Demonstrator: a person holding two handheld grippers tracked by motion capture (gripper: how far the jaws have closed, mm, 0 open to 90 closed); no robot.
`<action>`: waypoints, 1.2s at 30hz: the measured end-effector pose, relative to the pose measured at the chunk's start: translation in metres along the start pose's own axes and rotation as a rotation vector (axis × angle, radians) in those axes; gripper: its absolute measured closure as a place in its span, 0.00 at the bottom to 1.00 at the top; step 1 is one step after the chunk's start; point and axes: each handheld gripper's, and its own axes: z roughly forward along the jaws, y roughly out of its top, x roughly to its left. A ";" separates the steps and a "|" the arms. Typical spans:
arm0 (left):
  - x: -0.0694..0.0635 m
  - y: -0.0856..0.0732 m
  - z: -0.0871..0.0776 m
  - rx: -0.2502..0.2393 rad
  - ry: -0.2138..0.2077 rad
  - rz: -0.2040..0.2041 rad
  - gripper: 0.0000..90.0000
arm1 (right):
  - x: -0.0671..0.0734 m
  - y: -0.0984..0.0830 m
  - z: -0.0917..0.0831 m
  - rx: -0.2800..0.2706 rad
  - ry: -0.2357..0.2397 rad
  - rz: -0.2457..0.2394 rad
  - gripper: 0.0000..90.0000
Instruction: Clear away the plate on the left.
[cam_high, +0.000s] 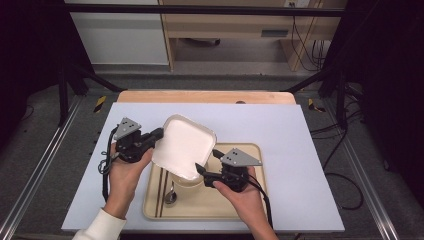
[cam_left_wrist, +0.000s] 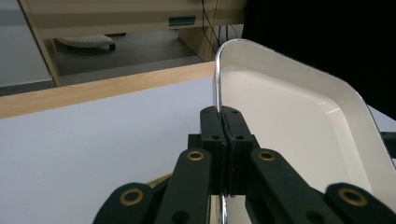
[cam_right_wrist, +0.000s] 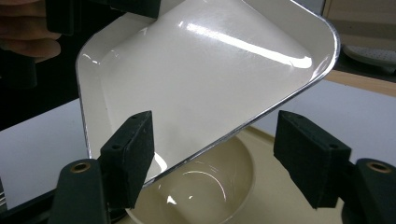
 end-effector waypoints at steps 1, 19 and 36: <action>0.000 0.000 0.000 0.000 0.000 0.001 0.99 | 0.000 0.000 0.000 -0.002 -0.006 0.004 0.37; -0.004 -0.020 0.001 -0.022 0.001 -0.052 0.98 | -0.018 0.014 0.003 -0.013 -0.117 0.063 0.77; -0.018 -0.030 0.002 -0.032 -0.035 -0.068 0.95 | -0.035 0.032 -0.003 -0.030 -0.140 0.094 0.95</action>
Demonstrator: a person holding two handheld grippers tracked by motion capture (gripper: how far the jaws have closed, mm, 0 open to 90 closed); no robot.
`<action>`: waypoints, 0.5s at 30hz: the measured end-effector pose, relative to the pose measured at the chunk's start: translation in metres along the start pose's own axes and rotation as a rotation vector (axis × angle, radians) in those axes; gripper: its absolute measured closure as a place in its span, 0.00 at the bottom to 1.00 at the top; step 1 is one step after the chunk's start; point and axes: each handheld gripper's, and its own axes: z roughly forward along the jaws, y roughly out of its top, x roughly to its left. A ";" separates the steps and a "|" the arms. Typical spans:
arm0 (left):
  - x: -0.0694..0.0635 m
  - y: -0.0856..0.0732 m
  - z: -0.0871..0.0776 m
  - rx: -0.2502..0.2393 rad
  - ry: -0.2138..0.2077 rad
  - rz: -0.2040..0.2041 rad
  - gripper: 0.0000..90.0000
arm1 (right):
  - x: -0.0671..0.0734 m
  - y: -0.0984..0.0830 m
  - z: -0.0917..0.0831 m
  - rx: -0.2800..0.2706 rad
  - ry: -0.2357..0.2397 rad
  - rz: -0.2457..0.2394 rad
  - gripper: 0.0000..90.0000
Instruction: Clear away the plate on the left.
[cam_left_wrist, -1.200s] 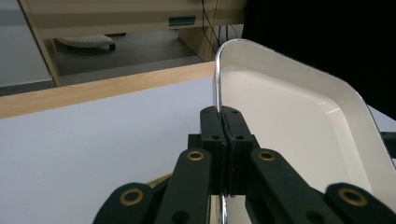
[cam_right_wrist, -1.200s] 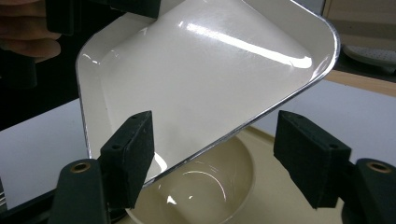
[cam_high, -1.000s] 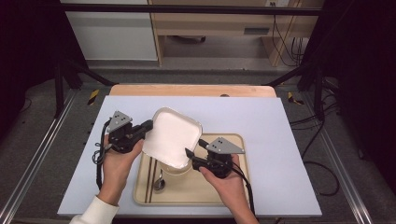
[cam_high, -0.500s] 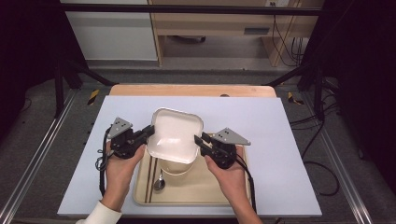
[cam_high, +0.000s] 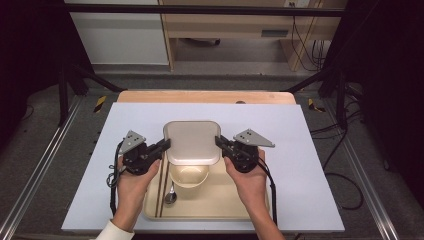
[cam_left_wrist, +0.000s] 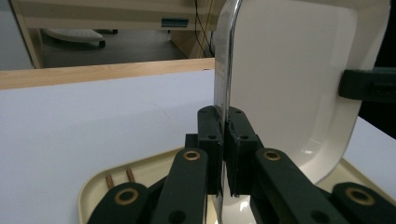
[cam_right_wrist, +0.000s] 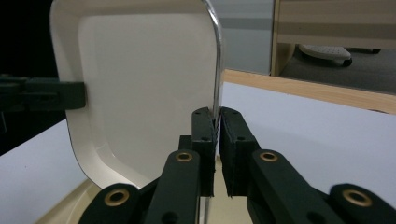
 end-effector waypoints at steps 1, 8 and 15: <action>-0.001 0.000 0.000 -0.004 -0.001 0.003 0.95 | -0.001 0.001 0.000 -0.003 -0.001 0.000 0.95; -0.013 0.000 -0.004 -0.034 -0.026 0.044 0.92 | -0.006 0.005 -0.003 -0.006 -0.028 0.002 0.99; -0.023 -0.001 -0.005 -0.091 -0.031 0.094 0.74 | -0.011 0.009 -0.005 0.011 -0.037 -0.009 0.99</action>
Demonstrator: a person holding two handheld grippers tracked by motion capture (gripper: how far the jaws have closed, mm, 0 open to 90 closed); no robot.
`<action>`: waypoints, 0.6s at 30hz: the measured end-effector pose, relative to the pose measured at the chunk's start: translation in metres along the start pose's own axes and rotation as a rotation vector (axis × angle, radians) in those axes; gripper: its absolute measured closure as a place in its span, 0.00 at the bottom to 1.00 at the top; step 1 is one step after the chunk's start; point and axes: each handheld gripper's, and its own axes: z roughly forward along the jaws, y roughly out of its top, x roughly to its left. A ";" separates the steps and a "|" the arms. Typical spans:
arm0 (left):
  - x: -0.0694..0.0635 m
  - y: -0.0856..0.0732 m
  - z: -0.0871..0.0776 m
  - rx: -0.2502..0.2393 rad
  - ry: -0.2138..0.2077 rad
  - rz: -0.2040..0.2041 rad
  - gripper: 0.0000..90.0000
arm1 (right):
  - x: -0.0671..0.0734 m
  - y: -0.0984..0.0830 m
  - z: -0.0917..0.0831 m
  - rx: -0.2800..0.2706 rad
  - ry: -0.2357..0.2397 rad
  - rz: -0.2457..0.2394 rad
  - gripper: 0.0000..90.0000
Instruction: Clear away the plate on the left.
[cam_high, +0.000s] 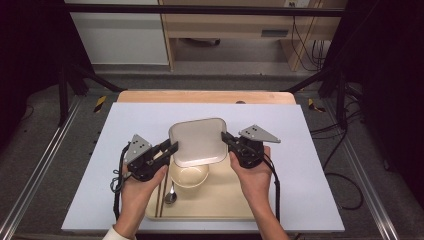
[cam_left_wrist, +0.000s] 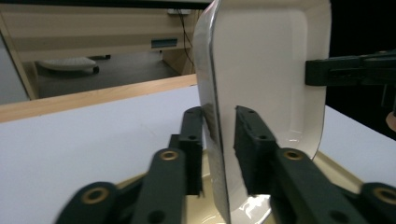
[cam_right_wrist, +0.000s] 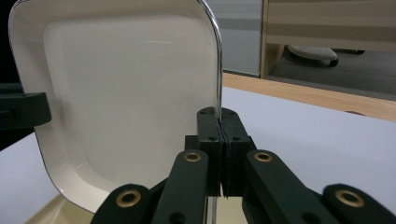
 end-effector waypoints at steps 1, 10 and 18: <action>-0.002 0.000 -0.001 -0.017 0.007 0.012 0.70 | -0.001 0.000 0.000 0.002 0.002 0.002 0.99; -0.003 -0.001 -0.028 -0.135 0.058 0.096 0.42 | -0.024 0.005 -0.014 0.050 -0.012 0.042 0.99; 0.023 -0.026 -0.064 -0.149 0.226 0.197 0.33 | -0.059 0.000 -0.049 0.135 -0.055 0.086 0.99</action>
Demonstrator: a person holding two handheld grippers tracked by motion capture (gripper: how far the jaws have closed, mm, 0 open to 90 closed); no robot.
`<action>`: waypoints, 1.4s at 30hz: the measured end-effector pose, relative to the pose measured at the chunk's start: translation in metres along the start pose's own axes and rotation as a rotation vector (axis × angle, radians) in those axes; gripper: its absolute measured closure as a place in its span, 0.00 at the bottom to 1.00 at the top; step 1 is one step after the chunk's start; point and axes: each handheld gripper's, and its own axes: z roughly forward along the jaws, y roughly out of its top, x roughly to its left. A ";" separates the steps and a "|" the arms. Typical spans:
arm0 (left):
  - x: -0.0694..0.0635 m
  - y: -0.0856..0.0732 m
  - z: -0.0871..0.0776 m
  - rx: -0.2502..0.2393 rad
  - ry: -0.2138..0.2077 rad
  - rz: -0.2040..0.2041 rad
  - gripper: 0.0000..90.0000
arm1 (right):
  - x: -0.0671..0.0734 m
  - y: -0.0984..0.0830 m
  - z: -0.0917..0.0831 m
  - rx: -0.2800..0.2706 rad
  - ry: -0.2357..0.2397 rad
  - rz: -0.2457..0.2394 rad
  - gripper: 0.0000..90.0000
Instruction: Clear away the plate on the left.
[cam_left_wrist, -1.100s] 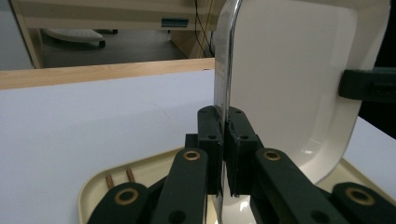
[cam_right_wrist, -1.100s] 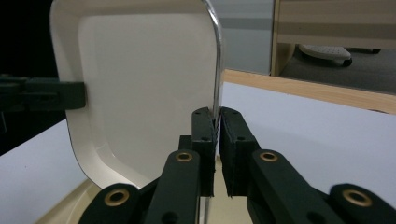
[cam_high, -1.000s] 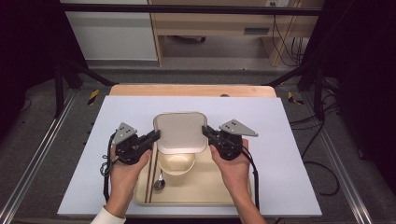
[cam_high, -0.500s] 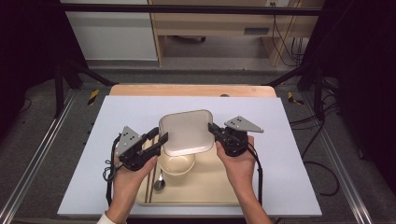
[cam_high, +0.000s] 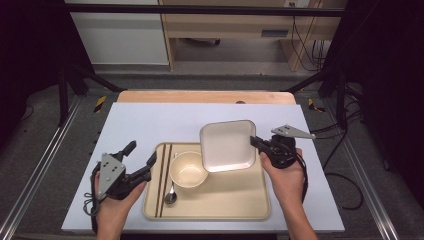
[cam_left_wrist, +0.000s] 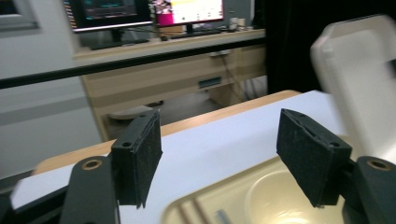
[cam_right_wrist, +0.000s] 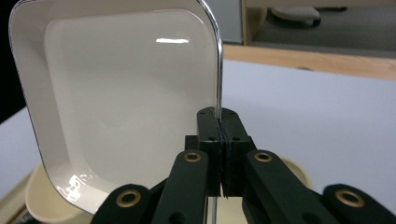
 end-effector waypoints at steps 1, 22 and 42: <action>0.007 -0.006 -0.005 -0.001 0.023 0.008 0.32 | -0.004 -0.003 -0.003 0.015 -0.007 0.009 0.99; 0.095 -0.081 -0.054 0.117 0.287 -0.047 0.29 | -0.036 -0.042 -0.008 0.231 -0.024 0.105 0.99; 0.095 -0.086 -0.053 0.145 0.276 -0.060 0.29 | -0.036 -0.070 0.020 0.297 -0.001 0.171 0.98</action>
